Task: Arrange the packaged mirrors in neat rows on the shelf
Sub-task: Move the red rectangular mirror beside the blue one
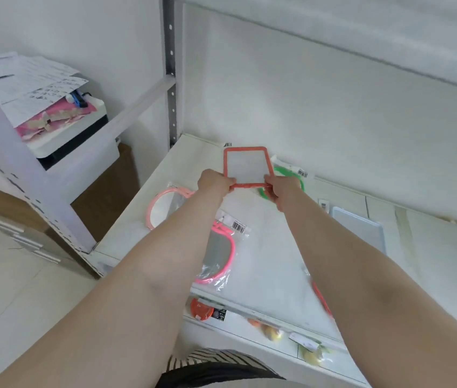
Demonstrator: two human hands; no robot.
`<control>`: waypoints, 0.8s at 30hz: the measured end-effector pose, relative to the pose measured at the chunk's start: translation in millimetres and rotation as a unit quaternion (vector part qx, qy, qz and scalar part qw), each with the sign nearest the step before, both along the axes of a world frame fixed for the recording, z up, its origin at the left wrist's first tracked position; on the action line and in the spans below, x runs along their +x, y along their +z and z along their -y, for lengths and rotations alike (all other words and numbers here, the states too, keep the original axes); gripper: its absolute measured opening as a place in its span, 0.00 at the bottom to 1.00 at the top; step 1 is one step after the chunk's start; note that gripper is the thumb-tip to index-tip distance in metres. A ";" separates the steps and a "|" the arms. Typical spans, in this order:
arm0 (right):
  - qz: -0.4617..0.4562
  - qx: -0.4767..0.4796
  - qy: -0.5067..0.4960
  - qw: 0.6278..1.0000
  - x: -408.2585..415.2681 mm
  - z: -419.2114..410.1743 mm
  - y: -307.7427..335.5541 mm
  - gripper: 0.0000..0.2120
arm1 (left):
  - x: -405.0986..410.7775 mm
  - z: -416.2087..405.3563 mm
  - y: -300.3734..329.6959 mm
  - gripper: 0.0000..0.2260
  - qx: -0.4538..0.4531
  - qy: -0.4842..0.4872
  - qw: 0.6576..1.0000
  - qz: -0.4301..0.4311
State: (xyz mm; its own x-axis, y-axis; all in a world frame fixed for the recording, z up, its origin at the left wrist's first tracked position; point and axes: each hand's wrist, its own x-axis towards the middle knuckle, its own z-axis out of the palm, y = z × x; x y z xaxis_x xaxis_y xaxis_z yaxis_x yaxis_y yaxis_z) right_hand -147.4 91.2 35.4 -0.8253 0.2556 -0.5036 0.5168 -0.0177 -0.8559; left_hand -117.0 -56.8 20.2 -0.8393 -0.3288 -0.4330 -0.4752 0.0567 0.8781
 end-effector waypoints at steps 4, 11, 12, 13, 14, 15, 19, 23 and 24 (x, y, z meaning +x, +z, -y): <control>-0.015 0.096 0.012 0.995 47.9 -11.0 14.0 0.09 | 26.1 -3.8 17.3 0.12 0.109 0.028 0.993 0.030; -0.048 0.090 -0.058 0.993 160.2 -29.7 11.4 0.11 | 109.0 -24.6 32.9 0.13 0.114 -0.031 0.991 0.061; -0.043 0.093 -0.070 0.992 176.2 -34.1 9.9 0.11 | 121.4 -29.6 32.3 0.12 0.125 -0.035 0.990 0.063; -0.039 0.096 -0.085 0.991 191.9 -39.3 8.6 0.09 | 132.8 -35.9 31.5 0.11 0.136 -0.040 0.988 0.067; -0.034 0.096 -0.101 0.990 206.7 -45.7 7.6 0.06 | 143.3 -42.7 29.9 0.09 0.147 -0.048 0.985 0.073; -0.030 0.089 -0.118 0.989 221.8 -52.2 7.9 0.03 | 153.3 -49.6 27.4 0.07 0.152 -0.058 0.983 0.079; -0.020 0.025 -0.188 0.982 275.0 -87.8 8.0 0.12 | 190.4 -81.7 14.0 0.06 0.160 -0.120 0.978 0.055; 0.010 0.034 -0.232 0.972 324.3 -132.4 6.5 0.10 | 230.5 -122.0 14.3 0.06 0.190 -0.200 0.960 0.043; 0.016 0.038 -0.238 0.970 334.5 -142.5 6.2 0.09 | 237.1 -132.0 14.3 0.05 0.189 -0.215 0.957 0.048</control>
State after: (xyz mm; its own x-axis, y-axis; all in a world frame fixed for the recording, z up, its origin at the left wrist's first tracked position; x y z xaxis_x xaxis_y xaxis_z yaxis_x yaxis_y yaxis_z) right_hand 187.1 233.7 41.5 -0.5883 0.6416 -0.4922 0.4926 -0.1983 -0.8473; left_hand 120.2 75.2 34.6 -0.8119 0.2330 -0.5353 -0.5592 -0.0472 0.8277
